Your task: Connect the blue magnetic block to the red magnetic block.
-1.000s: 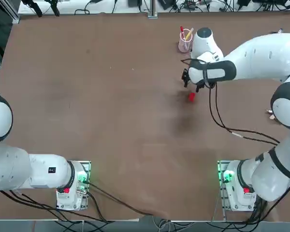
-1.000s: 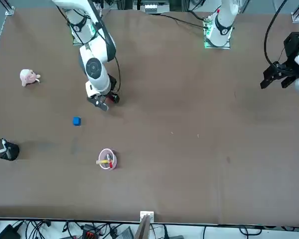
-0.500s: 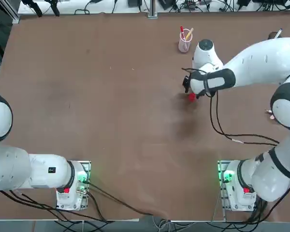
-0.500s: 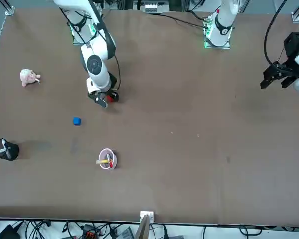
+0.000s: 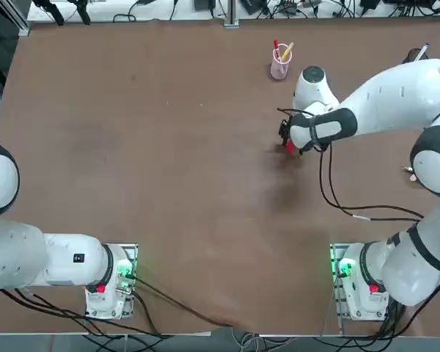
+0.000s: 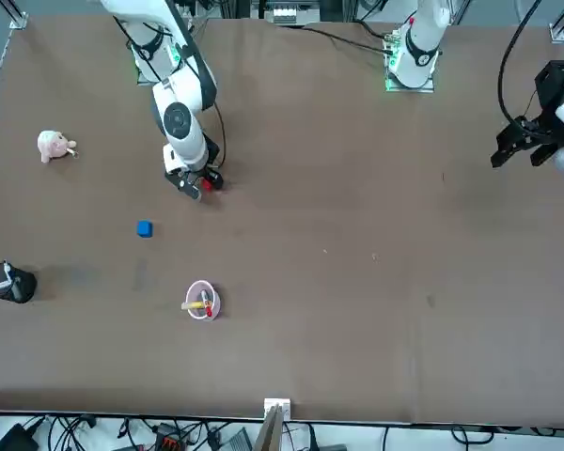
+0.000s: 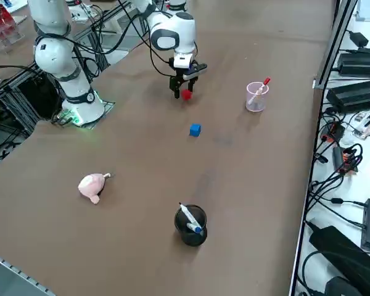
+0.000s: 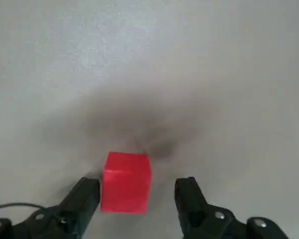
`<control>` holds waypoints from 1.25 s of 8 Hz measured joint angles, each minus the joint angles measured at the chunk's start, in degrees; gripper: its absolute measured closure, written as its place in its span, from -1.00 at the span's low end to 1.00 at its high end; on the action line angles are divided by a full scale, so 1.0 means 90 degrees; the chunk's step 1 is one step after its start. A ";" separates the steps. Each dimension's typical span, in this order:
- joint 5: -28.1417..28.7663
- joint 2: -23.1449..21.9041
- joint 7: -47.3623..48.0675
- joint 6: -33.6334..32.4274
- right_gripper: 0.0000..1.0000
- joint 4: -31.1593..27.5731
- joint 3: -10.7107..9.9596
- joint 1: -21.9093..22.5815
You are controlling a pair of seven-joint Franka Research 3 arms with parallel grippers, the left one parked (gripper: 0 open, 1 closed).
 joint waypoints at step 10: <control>0.0024 -0.0030 0.1690 0.0123 0.04 0.0590 -0.0215 -0.0318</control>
